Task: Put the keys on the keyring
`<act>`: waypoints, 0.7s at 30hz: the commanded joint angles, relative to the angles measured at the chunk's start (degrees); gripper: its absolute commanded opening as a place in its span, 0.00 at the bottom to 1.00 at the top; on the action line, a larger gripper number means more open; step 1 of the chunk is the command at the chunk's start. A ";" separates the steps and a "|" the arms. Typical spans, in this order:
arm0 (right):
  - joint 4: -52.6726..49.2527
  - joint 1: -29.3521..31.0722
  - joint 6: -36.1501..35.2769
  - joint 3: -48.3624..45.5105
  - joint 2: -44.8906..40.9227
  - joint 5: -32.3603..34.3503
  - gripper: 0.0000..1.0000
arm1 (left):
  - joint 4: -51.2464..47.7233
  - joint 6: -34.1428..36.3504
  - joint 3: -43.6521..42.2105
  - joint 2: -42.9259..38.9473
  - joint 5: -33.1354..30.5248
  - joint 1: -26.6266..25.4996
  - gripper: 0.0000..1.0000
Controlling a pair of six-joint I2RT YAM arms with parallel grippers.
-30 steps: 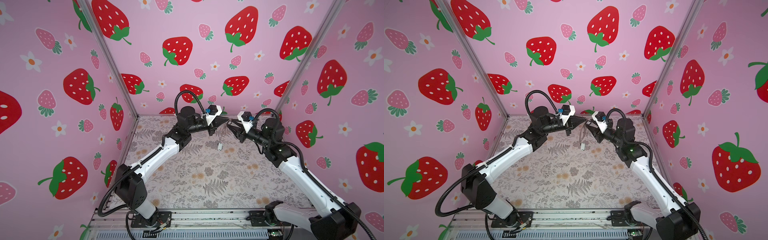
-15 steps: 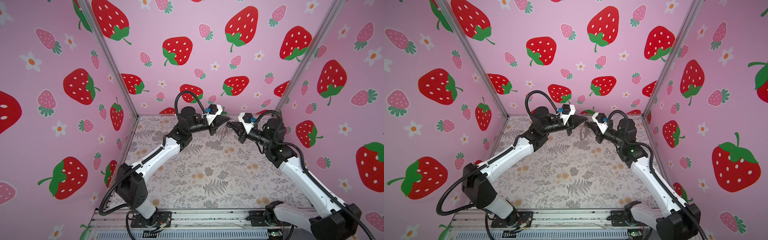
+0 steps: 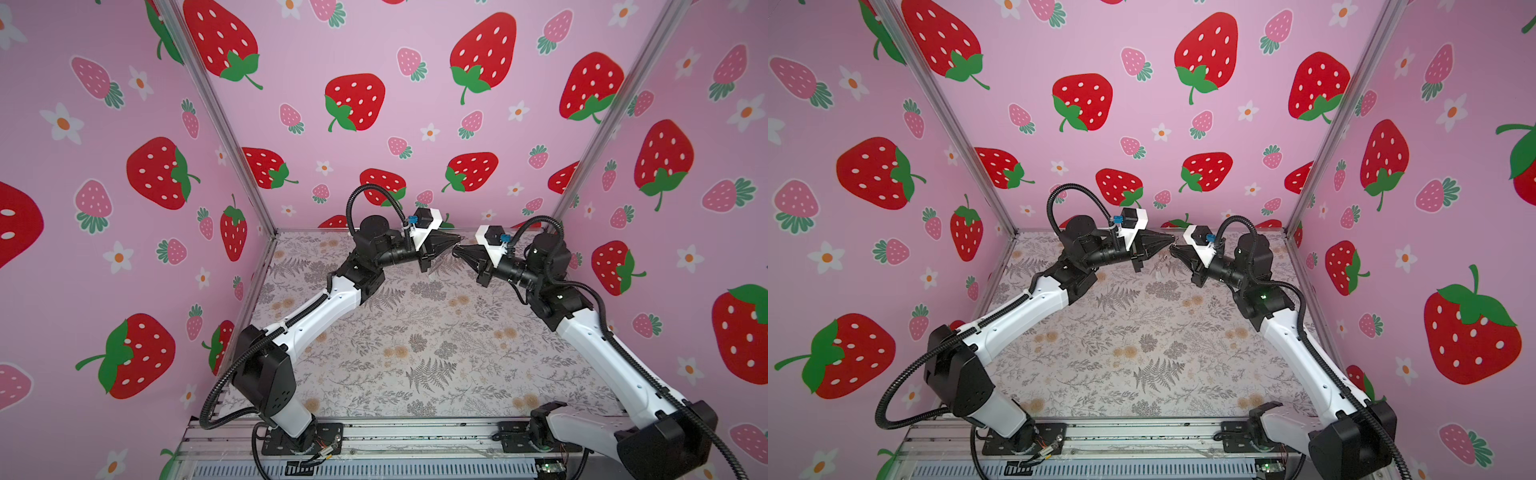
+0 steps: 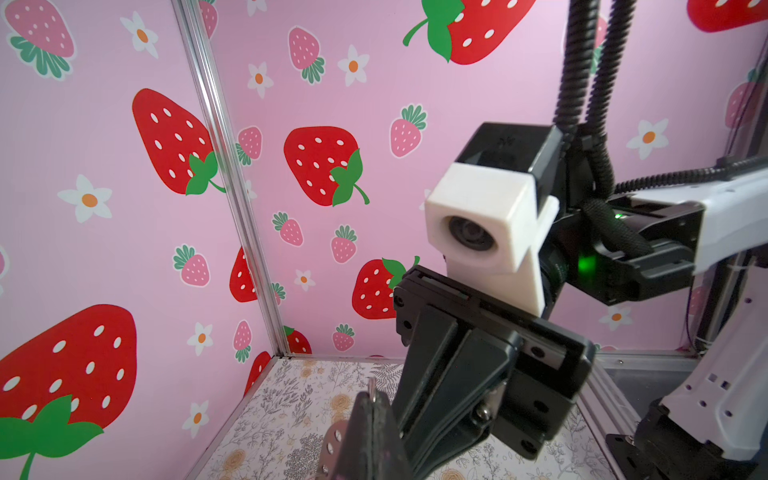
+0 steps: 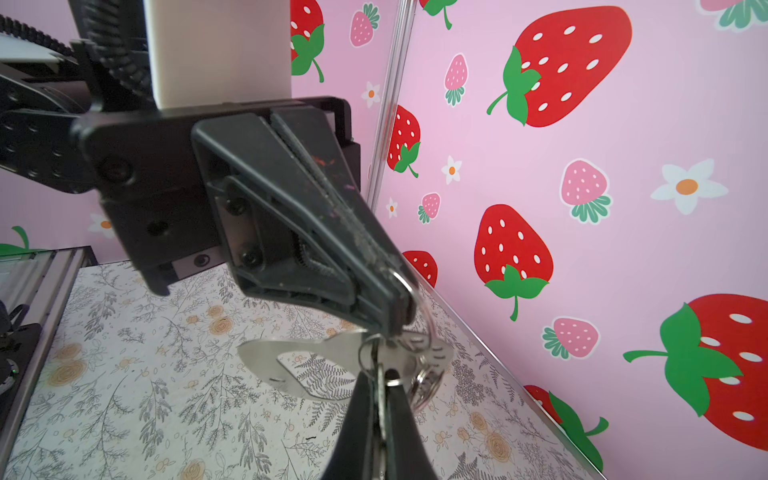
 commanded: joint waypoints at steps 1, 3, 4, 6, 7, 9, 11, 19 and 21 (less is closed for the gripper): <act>-2.48 -0.25 -0.26 1.67 1.07 -4.30 0.00 | 9.07 -3.80 0.66 0.72 2.47 0.31 0.00; -2.32 -0.38 -0.23 1.95 1.21 -5.83 0.00 | 11.25 -5.15 0.09 1.03 2.79 0.34 0.00; -2.17 -0.37 -0.15 2.12 1.29 -6.18 0.00 | 12.24 -5.98 -0.16 1.09 2.69 0.46 0.00; -2.09 -0.38 0.00 2.17 1.33 -6.59 0.00 | 13.19 -6.67 -0.72 1.20 2.16 0.65 0.00; -2.27 -0.38 0.01 2.17 1.30 -6.72 0.00 | 13.82 -6.94 -1.23 1.05 1.42 0.74 0.00; -2.71 -0.38 0.05 2.12 1.30 -6.94 0.00 | 15.72 -7.76 -2.33 0.85 0.72 1.12 0.00; -3.17 -0.43 0.16 2.08 1.06 -6.77 0.00 | 17.13 -9.04 -2.67 0.97 0.40 1.69 0.00; -8.44 -0.64 -2.64 2.78 -0.58 -2.27 0.00 | 7.01 -0.81 -2.13 -1.17 1.00 2.16 0.00; -9.75 -0.82 -3.57 2.96 -0.99 -1.20 0.00 | 4.24 1.28 -1.96 -1.86 1.33 2.20 0.00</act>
